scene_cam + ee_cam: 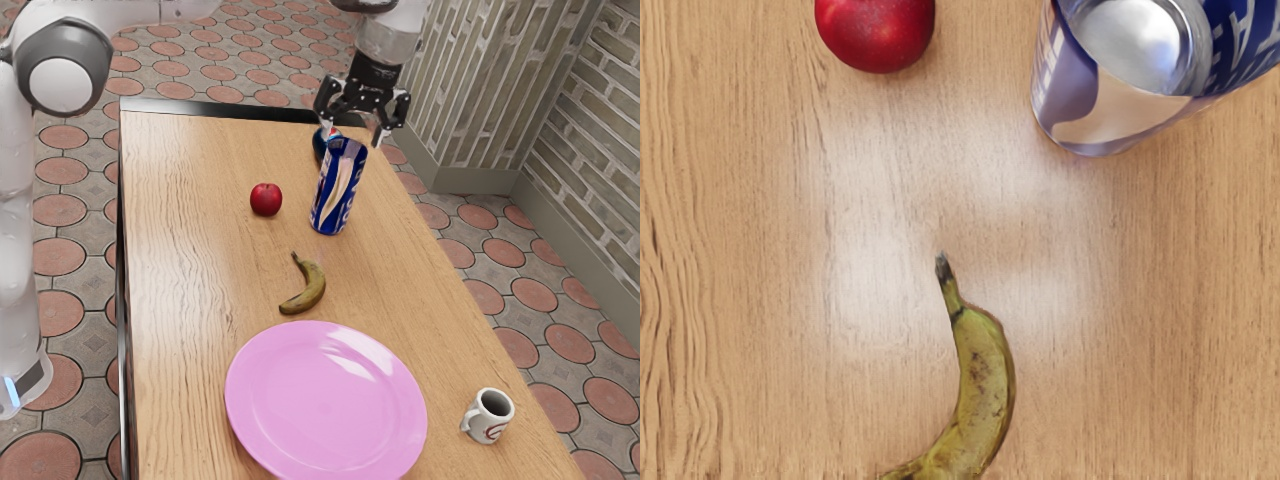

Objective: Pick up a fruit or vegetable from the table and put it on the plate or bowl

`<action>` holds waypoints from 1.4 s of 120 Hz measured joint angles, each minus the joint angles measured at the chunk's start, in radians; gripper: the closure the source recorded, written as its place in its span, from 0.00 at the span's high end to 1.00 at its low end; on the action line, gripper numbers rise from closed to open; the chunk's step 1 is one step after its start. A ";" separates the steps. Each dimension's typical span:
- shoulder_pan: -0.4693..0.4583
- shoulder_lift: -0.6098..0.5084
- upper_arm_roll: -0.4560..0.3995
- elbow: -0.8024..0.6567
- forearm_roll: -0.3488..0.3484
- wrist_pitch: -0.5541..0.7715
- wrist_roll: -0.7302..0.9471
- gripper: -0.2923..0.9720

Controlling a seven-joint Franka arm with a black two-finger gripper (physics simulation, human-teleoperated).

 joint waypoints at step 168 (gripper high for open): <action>0.161 -0.246 0.238 -0.835 -0.172 0.633 -0.118 0.77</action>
